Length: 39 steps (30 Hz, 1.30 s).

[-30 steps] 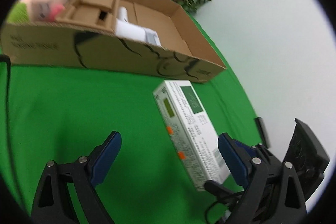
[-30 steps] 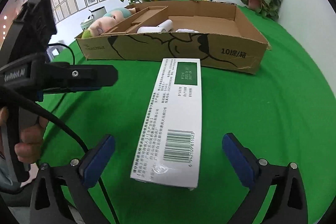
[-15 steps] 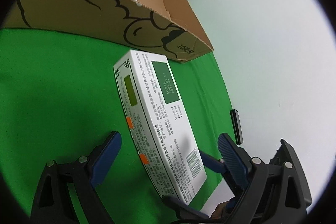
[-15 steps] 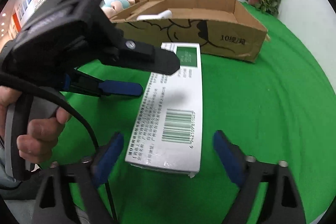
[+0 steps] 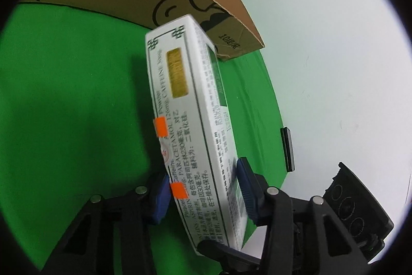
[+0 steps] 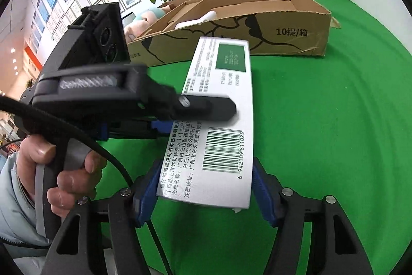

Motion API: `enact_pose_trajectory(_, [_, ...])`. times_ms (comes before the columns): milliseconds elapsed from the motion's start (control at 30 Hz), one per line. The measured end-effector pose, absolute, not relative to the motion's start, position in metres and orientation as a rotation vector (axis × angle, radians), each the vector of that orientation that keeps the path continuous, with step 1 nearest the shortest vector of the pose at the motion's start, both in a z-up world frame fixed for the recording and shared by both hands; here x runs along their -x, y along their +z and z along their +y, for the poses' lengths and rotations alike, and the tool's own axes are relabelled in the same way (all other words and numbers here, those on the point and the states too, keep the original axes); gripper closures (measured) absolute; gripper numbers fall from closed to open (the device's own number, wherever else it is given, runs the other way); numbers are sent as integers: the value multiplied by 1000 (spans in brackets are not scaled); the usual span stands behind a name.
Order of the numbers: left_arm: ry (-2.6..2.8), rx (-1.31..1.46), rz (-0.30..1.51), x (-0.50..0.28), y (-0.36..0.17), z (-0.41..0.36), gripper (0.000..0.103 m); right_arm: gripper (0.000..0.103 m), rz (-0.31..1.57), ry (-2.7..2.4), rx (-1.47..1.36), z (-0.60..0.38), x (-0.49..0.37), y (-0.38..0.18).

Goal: Organize objects
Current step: 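Lift the medicine box with the right tool and carry it over the box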

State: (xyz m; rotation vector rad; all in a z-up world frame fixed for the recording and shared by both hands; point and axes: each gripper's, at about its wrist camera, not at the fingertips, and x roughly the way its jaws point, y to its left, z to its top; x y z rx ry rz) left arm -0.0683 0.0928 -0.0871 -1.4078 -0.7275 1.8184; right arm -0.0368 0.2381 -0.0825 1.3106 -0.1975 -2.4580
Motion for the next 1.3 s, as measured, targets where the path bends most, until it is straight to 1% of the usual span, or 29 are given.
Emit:
enact_pose_trajectory(133, [1845,1374,-720,61,-79,90,62,41,-175,-2465,-1294,229,31,-81])
enact_pose_trajectory(200, [1858,1347,-712,57,-71,89,65,42,-167,-2475,-1276,226,29,-79])
enact_pose_trajectory(267, [1878,1318,-690,52,-59,88,66,43,-170,-2488,-1243,226,31,-75])
enact_pose_trajectory(367, [1938,1269,-599,43,-37,91,66,43,-170,-2502,-1199,223,32,-67])
enact_pose_trajectory(567, [2064,1141,-391,25,12,105,66,42,-232,-2531,-1075,226,34,-42])
enact_pose_trajectory(700, [2101,1064,-314,24,40,122,67,42,-228,-2586,-979,229,36,-21])
enact_pose_trajectory(800, [2133,1040,-264,30,56,123,67,41,-223,-2626,-961,230,47,-7])
enact_pose_trajectory(867, [2147,1003,-247,40,68,124,67,41,-241,-2636,-936,234,57,3])
enact_pose_trajectory(933, [2154,962,-237,46,83,123,67,41,-220,-2655,-898,235,66,18])
enact_pose_trajectory(967, [2160,946,-226,63,95,122,67,41,-212,-2661,-880,235,70,24])
enact_pose_trajectory(1033, [2182,916,-196,70,110,124,67,41,-212,-2659,-844,235,81,36])
enact_pose_trajectory(1100, [2197,913,-179,100,124,125,67,41,-210,-2651,-822,235,93,46])
enact_pose_trajectory(1200, [2201,947,-173,128,134,123,67,42,-208,-2622,-840,233,115,60])
enact_pose_trajectory(1300, [2183,998,-178,159,139,126,68,41,-205,-2578,-917,236,148,69])
